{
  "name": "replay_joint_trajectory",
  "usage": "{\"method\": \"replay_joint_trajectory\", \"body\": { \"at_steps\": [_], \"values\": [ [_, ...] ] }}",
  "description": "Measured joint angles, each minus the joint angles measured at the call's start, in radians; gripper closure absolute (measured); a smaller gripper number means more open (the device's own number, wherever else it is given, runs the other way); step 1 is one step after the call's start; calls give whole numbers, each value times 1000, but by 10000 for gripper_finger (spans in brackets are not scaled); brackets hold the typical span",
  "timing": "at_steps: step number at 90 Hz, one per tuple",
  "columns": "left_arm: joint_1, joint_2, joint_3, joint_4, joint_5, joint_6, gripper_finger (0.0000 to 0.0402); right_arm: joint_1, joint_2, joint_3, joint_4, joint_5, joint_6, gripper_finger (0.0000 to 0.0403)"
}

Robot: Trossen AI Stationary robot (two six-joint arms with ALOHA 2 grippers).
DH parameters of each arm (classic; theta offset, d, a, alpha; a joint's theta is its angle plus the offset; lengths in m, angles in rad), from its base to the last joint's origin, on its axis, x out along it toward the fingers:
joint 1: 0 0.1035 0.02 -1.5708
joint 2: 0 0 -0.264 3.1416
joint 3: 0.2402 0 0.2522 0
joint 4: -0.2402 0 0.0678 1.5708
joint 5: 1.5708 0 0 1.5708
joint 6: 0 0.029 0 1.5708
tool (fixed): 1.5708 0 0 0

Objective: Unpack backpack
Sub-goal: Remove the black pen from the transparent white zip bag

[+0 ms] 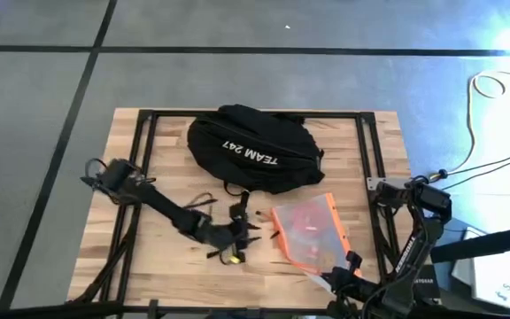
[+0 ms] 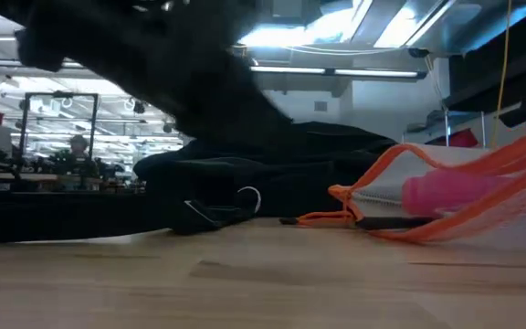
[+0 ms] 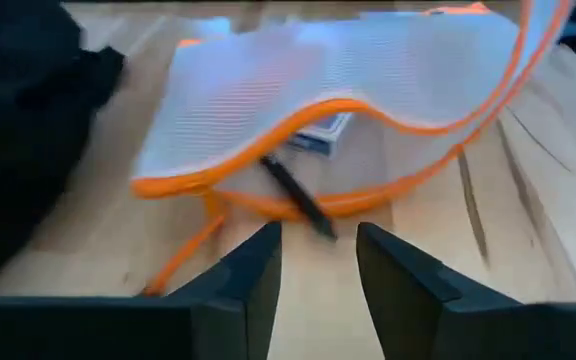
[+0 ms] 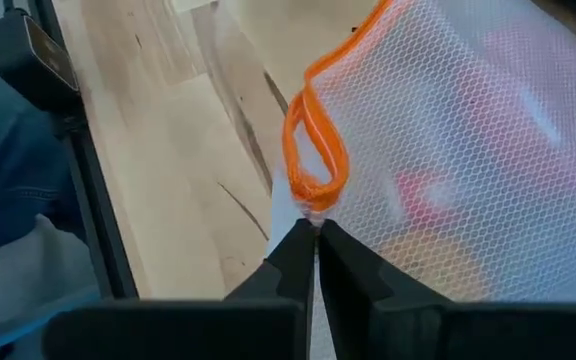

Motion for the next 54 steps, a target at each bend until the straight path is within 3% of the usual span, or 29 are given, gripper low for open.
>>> {"method": "replay_joint_trajectory", "body": {
  "at_steps": [15, 25, 36, 54],
  "values": [
    [0, 133, 124, -1, -6, 24, 284, -1, 0, 0, 2, 12, -1, 403],
    [1, 196, 176, -7, -103, 19, 284, 0, 0, 0, 2, 16, -1, 403],
    [3, 223, 206, 1, -151, 18, 284, -1, 0, 0, 2, 17, -5, 403],
    [19, 227, 207, 25, -135, -48, 284, -1, 0, 0, 3, 18, -15, 403]
  ]
}}
